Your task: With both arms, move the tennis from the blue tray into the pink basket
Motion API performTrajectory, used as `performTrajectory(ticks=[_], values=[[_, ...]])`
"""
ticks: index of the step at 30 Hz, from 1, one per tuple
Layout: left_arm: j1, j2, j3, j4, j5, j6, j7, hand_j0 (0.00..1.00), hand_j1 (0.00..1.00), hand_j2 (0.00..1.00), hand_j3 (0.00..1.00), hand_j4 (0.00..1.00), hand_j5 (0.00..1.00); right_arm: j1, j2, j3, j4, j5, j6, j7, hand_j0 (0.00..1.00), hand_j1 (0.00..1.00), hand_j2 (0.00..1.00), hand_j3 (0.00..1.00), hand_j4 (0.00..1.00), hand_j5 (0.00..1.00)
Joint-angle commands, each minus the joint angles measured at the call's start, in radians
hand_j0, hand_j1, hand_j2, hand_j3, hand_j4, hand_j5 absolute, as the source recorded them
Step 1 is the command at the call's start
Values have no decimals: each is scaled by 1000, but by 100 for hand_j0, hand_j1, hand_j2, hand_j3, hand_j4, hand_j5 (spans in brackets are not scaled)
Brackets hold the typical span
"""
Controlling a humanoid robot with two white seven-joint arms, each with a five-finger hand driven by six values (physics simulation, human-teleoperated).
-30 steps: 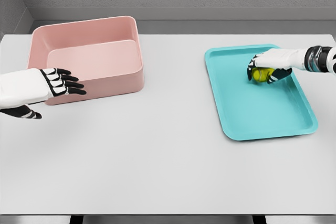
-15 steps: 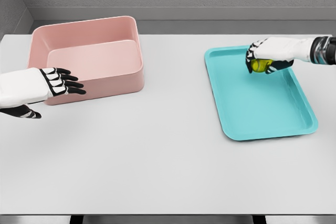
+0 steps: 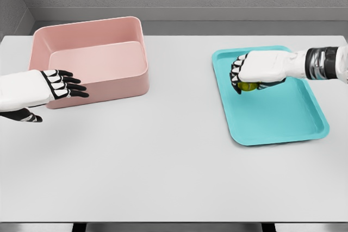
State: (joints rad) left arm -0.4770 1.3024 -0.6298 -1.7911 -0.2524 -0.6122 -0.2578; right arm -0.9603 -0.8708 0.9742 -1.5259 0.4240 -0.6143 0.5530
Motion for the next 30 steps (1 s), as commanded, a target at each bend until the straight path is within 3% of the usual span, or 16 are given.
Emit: performTrajectory(ticks=[1, 7, 9, 18, 25, 30], values=[[-2, 3, 1, -1, 5, 1, 2, 100, 100, 100, 100, 100, 100, 0, -5, 1, -82, 15, 3, 2, 42, 42, 42, 42, 42, 42], [-2, 3, 1, -1, 7, 1, 0, 100, 100, 100, 100, 100, 100, 2, 10, 8, -181, 18, 3, 24, 42, 42, 42, 42, 42, 42], [-2, 2, 1, -1, 5, 1, 0, 100, 100, 100, 100, 100, 100, 2, 27, 9, -185, 21, 3, 24, 42, 42, 42, 42, 42, 42], [1, 2, 7, -2, 5, 1, 0, 100, 100, 100, 100, 100, 100, -12, 177, 69, -197, 58, 3, 48, 41, 41, 41, 41, 41, 41], [1, 2, 7, -5, 7, 1, 0, 100, 100, 100, 100, 100, 100, -14, 305, 96, -186, 96, 3, 58, 41, 41, 41, 41, 41, 41], [1, 2, 7, -2, 5, 1, 0, 100, 100, 100, 100, 100, 100, -17, 372, 132, -108, 108, 3, 58, 41, 41, 41, 41, 41, 41]])
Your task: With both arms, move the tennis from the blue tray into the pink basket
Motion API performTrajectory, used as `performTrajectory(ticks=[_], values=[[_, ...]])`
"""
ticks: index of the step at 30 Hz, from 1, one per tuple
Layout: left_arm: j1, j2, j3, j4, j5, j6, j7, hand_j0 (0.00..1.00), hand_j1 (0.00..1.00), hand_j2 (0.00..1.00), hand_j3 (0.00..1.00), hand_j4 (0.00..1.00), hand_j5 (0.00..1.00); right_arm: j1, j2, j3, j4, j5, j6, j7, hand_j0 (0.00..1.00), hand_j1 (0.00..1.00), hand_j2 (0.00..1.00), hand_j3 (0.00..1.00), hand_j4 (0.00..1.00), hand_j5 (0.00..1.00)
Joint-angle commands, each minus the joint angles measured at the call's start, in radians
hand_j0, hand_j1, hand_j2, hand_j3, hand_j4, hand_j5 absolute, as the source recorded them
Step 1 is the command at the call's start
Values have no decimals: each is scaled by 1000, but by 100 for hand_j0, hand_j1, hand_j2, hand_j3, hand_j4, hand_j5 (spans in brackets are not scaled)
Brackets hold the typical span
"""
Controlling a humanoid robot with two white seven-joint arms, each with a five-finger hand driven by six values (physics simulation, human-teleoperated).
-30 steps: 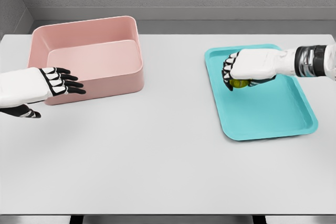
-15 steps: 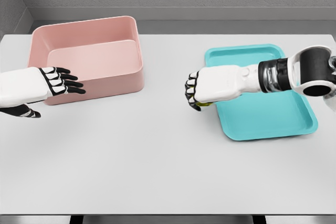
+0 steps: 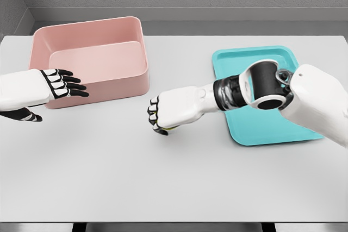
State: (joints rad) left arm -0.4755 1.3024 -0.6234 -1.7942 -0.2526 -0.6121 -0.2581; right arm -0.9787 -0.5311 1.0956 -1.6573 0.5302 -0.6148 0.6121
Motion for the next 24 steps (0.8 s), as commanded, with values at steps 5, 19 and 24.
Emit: performTrajectory(ticks=[5, 19, 24], values=[[0, 1, 1, 3, 6, 1, 0, 100, 100, 100, 100, 100, 100, 0, 97, 12, 83, 22, 4, -1, 41, 41, 41, 41, 41, 41], [0, 3, 2, -1, 7, 1, 0, 100, 100, 100, 100, 100, 100, 2, 200, 33, 188, 47, 4, -1, 41, 41, 41, 41, 41, 41], [-2, 3, 1, -1, 7, 1, 2, 100, 100, 100, 100, 100, 100, 9, 204, 47, 228, 53, 4, -1, 42, 42, 42, 42, 42, 42]])
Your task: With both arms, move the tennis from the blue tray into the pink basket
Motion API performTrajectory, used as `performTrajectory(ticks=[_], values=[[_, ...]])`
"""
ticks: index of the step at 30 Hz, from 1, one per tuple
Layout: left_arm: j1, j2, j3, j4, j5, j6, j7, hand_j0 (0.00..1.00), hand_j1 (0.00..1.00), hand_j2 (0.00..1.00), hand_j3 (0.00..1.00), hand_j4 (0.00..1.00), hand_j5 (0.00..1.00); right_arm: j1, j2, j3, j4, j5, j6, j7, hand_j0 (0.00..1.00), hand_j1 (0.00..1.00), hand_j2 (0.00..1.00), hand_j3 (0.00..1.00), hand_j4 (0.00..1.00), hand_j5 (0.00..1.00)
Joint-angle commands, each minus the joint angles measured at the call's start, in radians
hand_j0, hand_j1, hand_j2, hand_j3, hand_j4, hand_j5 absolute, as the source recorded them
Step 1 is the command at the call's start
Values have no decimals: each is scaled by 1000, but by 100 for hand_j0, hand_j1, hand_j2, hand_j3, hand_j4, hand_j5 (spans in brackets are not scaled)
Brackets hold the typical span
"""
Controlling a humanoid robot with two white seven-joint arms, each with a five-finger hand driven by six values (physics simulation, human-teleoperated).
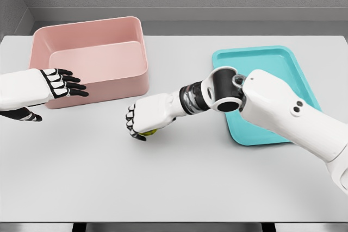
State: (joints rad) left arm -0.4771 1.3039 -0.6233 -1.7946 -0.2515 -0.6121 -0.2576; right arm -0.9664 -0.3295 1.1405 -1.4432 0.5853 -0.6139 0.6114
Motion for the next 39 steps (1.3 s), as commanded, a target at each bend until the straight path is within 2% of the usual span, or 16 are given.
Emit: performTrajectory(ticks=[1, 5, 13, 15, 17, 19, 22, 27, 31, 34, 36, 37, 39], values=[[0, 2, 0, 0, 6, 1, 0, 100, 100, 100, 100, 100, 100, 0, 3, 7, 15, 2, 3, -1, 42, 42, 42, 42, 42, 42], [0, 2, 2, 1, 6, 1, 0, 100, 100, 100, 100, 100, 100, -3, 24, 8, 15, 10, 3, -1, 42, 42, 42, 42, 42, 42], [0, 2, 2, 0, 6, 1, 0, 100, 100, 100, 100, 100, 100, -5, 24, 8, 40, 11, 3, -1, 43, 43, 43, 43, 43, 43], [0, 3, 2, 0, 8, 1, 0, 100, 100, 100, 100, 100, 100, -2, 24, 8, 43, 11, 3, -1, 59, 59, 59, 59, 59, 59], [0, 2, 2, 0, 6, 1, 0, 100, 100, 100, 100, 100, 100, -2, 26, 7, 52, 10, 3, -1, 83, 83, 83, 83, 83, 83], [0, 2, 0, 0, 6, 1, 0, 100, 100, 100, 100, 100, 100, 0, 24, 5, 55, 10, 3, -2, 94, 94, 94, 94, 94, 94], [0, 2, 2, -2, 8, 1, 0, 100, 100, 100, 100, 100, 100, -2, 24, 5, 63, 11, 3, -2, 99, 99, 99, 99, 99, 99], [-2, 2, 2, -2, 8, 1, 0, 100, 100, 100, 100, 100, 100, -2, 23, -2, 60, 13, 3, -1, 99, 99, 99, 99, 99, 99], [-2, 2, 2, -2, 8, 1, 0, 100, 100, 100, 100, 100, 100, -3, -20, -85, -3, 10, 3, -1, 100, 100, 100, 100, 100, 100], [-2, 2, 2, 0, 6, 1, 0, 100, 100, 100, 100, 100, 100, -3, -74, -151, -108, 8, 3, -1, 100, 100, 100, 100, 100, 100], [0, 2, 2, 0, 6, 1, 0, 100, 100, 100, 100, 100, 100, 8, -121, -215, -203, 2, 3, -1, 100, 100, 100, 100, 100, 100], [2, 0, 2, 1, 5, 1, 0, 100, 100, 100, 100, 100, 100, 29, -146, -274, -250, 1, 3, -1, 100, 100, 100, 100, 100, 100], [3, -6, 0, 1, 1, 1, 0, 100, 100, 100, 100, 100, 100, 84, -200, -412, -292, -5, 3, -1, 100, 100, 100, 100, 100, 100]])
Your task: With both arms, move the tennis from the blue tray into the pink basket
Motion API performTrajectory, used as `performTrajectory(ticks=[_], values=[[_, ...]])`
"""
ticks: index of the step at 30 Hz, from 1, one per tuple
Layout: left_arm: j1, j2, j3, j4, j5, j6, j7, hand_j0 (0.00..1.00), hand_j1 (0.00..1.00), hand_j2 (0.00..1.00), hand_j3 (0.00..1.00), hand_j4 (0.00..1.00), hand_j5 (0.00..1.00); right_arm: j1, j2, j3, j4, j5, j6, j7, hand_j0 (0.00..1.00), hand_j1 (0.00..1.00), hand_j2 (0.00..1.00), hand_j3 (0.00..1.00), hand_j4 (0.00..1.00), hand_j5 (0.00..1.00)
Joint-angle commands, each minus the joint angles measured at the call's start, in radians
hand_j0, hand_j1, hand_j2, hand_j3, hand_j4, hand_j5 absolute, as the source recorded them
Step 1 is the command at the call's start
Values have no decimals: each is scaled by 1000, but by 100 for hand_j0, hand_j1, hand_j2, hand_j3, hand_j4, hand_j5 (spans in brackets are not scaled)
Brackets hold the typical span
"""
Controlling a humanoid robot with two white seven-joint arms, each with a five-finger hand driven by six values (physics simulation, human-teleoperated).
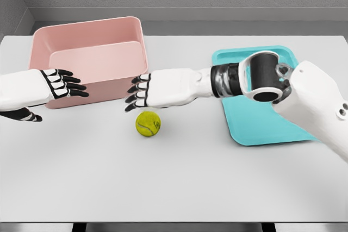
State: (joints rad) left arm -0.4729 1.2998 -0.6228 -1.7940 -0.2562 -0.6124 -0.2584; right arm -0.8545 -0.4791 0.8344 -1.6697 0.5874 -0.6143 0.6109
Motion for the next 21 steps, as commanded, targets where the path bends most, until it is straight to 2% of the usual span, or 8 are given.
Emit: performTrajectory(ticks=[1, 4, 6, 8, 11, 12, 14, 21], values=[[2, -8, 0, -1, -14, 2, -1, 100, 100, 100, 100, 100, 100, 6, -72, -196, -70, -21, 3, -3, 100, 100, 100, 100, 100, 100], [4, -76, -5, -4, -121, 2, -1, 100, 100, 100, 100, 100, 100, 110, -144, -454, -76, -149, 3, -3, 100, 100, 100, 100, 100, 100], [4, -103, -6, -5, -169, 2, -1, 100, 100, 100, 100, 100, 100, 230, -173, -646, -73, -228, 3, -3, 100, 100, 100, 100, 100, 100], [4, -135, -8, -5, -196, 2, -9, 100, 100, 100, 100, 100, 100, 362, -168, -840, -68, -284, 3, -3, 100, 100, 100, 100, 100, 100], [2, -177, -11, -5, -219, 2, -33, 100, 100, 100, 100, 100, 100, 587, -154, -1063, -68, -389, 3, -3, 100, 100, 100, 100, 100, 100], [2, -197, -12, -4, -219, 2, -45, 100, 100, 100, 100, 100, 100, 632, -131, -1078, -62, -406, 3, -3, 100, 100, 100, 100, 100, 100], [2, -223, -14, -5, -221, 2, -59, 100, 100, 100, 100, 100, 100, 724, -69, -1166, -65, -408, 3, -3, 100, 100, 100, 100, 100, 100], [-16, -281, -46, -5, -216, 2, -59, 100, 100, 100, 100, 100, 100, 838, -55, -1198, -67, -403, 3, 0, 100, 100, 100, 100, 100, 100]])
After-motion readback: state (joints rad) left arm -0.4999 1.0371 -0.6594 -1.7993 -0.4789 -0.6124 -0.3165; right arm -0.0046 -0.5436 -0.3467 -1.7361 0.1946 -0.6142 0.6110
